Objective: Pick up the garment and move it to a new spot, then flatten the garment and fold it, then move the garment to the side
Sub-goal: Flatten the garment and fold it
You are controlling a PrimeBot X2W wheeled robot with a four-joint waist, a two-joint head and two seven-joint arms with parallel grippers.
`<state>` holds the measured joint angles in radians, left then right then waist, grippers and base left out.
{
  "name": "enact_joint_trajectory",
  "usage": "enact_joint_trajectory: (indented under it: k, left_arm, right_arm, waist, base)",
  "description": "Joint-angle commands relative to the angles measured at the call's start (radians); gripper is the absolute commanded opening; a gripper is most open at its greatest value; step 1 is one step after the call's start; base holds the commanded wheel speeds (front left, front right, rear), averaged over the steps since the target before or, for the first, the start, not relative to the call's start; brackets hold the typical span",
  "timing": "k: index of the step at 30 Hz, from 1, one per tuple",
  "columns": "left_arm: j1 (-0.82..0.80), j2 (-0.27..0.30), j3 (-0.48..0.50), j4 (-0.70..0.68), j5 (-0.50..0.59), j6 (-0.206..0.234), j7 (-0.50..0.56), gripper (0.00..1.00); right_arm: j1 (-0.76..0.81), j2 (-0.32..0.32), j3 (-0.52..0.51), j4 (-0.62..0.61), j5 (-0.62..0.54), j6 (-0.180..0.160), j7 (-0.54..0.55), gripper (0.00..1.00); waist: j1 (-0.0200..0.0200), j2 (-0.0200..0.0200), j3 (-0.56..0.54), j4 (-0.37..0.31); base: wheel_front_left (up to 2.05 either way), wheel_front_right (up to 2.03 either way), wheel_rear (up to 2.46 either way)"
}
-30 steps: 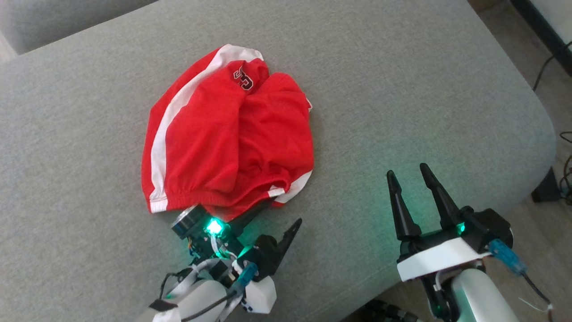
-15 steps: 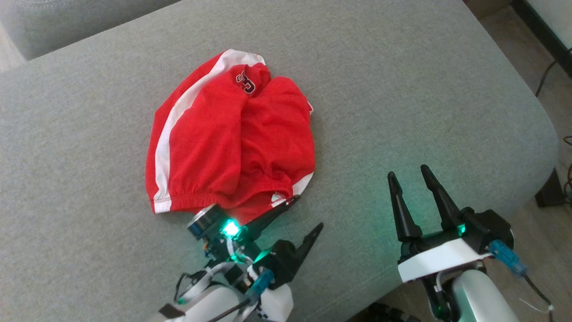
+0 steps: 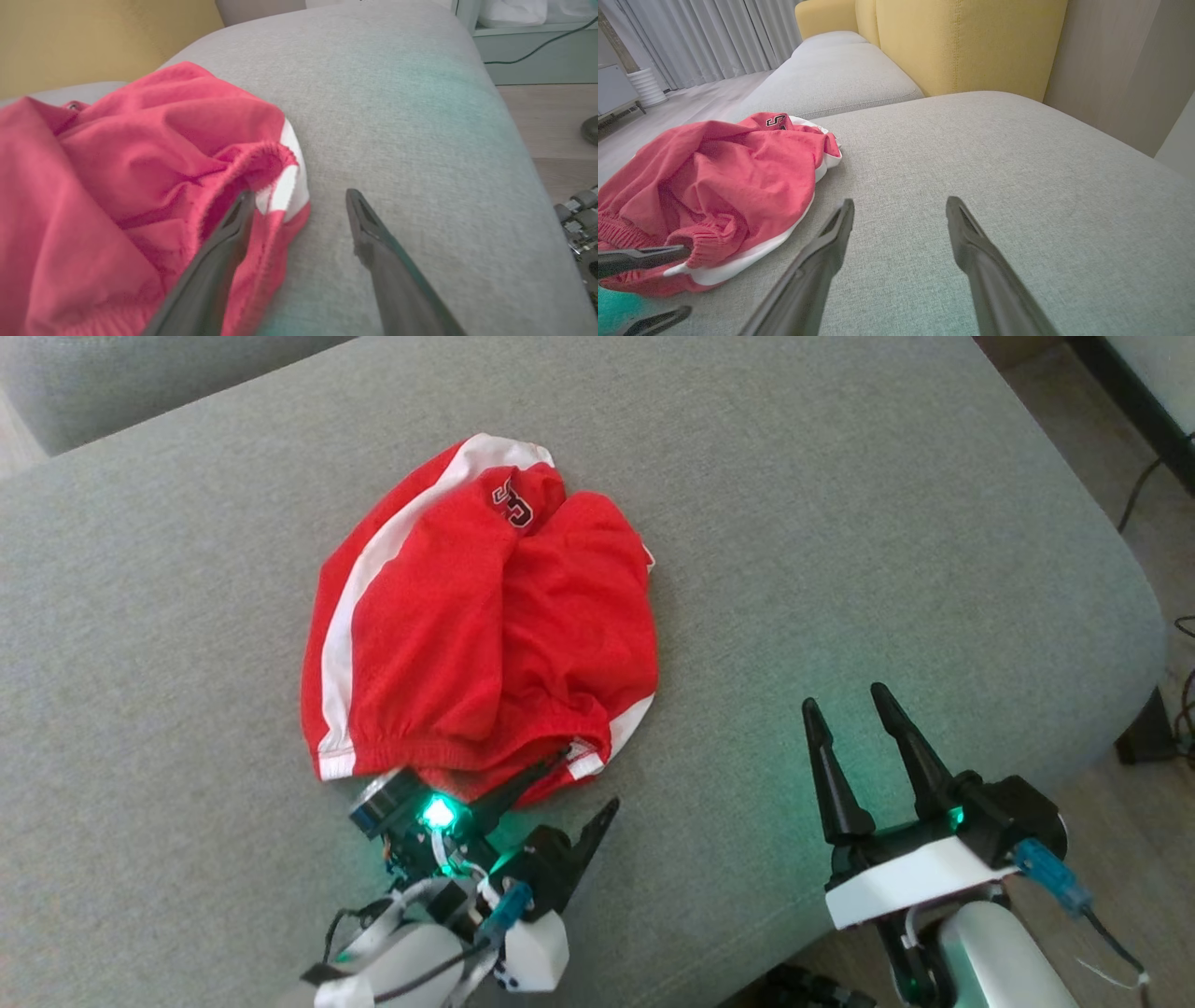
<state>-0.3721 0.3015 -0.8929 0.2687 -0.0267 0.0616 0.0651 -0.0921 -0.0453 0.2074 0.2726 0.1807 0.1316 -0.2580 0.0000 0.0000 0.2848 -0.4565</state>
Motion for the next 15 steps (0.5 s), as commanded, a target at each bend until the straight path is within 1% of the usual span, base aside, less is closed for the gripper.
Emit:
enact_joint_trajectory:
  k: [1, 4, 5, 6, 7, 8, 9, 13, 15]
  left_arm:
    - [-0.046, -0.006, 0.039, -0.022, -0.004, 0.002, -0.011, 1.00]
    - [-0.060, -0.014, 0.039, 0.004, -0.007, 0.003, -0.024, 1.00]
    - [-0.068, -0.018, 0.040, 0.016, -0.009, 0.004, -0.031, 0.68]
    - [-0.071, -0.020, 0.040, 0.021, -0.010, 0.006, -0.034, 0.44]
    - [-0.074, -0.021, 0.041, 0.026, -0.012, 0.007, -0.036, 0.27]
    - [-0.076, -0.023, 0.042, 0.031, -0.015, 0.008, -0.036, 0.04]
    - [-0.079, -0.024, 0.043, 0.036, -0.018, 0.007, -0.038, 0.00]
    - [-0.087, -0.030, 0.054, 0.037, -0.037, 0.008, -0.057, 0.00]
    - [-0.088, -0.048, 0.068, 0.025, -0.073, -0.002, -0.078, 0.00]
  right_arm:
    - [-0.009, -0.005, 0.021, -0.024, -0.007, -0.001, -0.004, 1.00]
    - [-0.010, -0.005, 0.021, -0.024, -0.008, -0.001, -0.004, 1.00]
    - [-0.010, -0.005, 0.020, -0.024, -0.009, -0.001, -0.004, 1.00]
    - [-0.010, -0.005, 0.019, -0.025, -0.009, -0.001, -0.004, 1.00]
    - [-0.010, -0.005, 0.019, -0.026, -0.009, -0.001, -0.004, 1.00]
    - [-0.010, -0.005, 0.018, -0.026, -0.009, -0.001, -0.004, 1.00]
    - [-0.010, -0.005, 0.018, -0.026, -0.009, -0.001, -0.004, 1.00]
    - [-0.012, -0.005, 0.020, -0.023, -0.008, -0.001, -0.004, 1.00]
    - [-0.011, -0.005, 0.020, -0.020, -0.007, -0.001, -0.004, 1.00]
  waist:
    - [0.0000, 0.0000, 0.001, -0.002]
    - [0.0000, 0.0000, 0.005, -0.005]
    - [0.0000, 0.0000, 0.009, -0.005]
    - [0.0000, 0.0000, 0.010, -0.005]
    - [0.0000, 0.0000, 0.011, -0.004]
    - [0.0000, 0.0000, 0.012, -0.003]
    - [0.0000, 0.0000, 0.013, -0.002]
    - [0.0000, 0.0000, 0.008, 0.002]
    - [0.0000, 0.0000, -0.001, 0.005]
  base:
    - [0.00, 0.00, 0.00]
    - [0.00, 0.00, 0.00]
    - [0.00, 0.00, 0.00]
    - [0.00, 0.00, 0.00]
    - [0.00, 0.00, 0.00]
    - [0.00, 0.00, 0.00]
    - [0.00, 0.00, 0.00]
    - [0.00, 0.00, 0.00]
    - [0.00, 0.00, 0.00]
